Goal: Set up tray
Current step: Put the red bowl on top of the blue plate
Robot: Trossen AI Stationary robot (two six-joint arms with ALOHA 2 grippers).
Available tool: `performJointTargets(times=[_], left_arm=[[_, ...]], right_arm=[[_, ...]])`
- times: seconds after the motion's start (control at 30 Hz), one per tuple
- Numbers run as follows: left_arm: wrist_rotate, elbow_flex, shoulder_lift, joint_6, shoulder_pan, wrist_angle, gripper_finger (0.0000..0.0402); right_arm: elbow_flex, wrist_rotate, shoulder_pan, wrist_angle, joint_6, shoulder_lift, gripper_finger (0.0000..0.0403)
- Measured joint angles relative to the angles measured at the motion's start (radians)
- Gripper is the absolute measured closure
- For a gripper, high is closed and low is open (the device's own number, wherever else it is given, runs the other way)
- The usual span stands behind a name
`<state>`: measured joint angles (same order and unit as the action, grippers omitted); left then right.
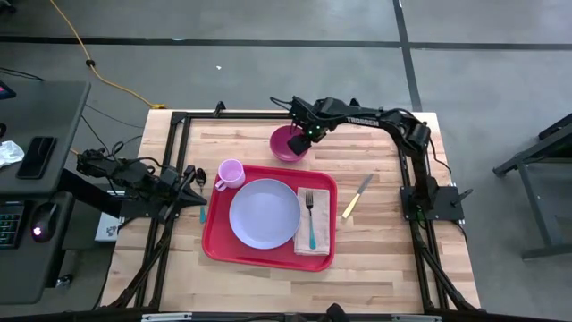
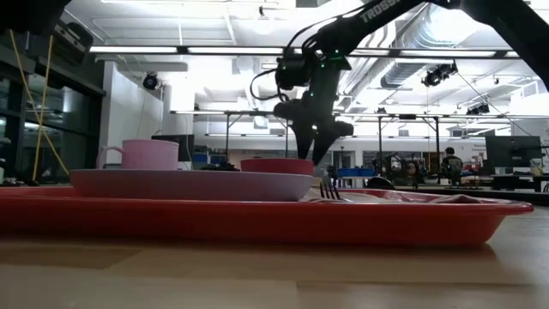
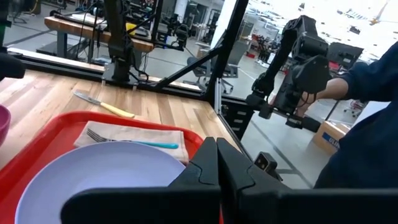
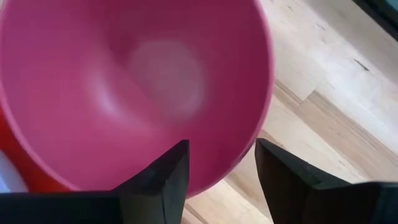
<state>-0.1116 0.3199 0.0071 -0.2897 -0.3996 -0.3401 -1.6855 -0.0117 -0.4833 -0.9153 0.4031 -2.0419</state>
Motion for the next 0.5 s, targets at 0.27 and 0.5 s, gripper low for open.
performJointTargets(times=[0.27,0.5], left_arm=[[0.006,0.0,0.0,-0.003,0.0,-0.009,0.038],[0.029,0.0,0.0,-0.004,0.0,-0.014,0.038]], right_arm=[[0.0,0.0,-0.014,0.0,0.042,-0.002,0.0268],[0.0,0.003,-0.015,0.002,0.044,-0.006,0.0316]])
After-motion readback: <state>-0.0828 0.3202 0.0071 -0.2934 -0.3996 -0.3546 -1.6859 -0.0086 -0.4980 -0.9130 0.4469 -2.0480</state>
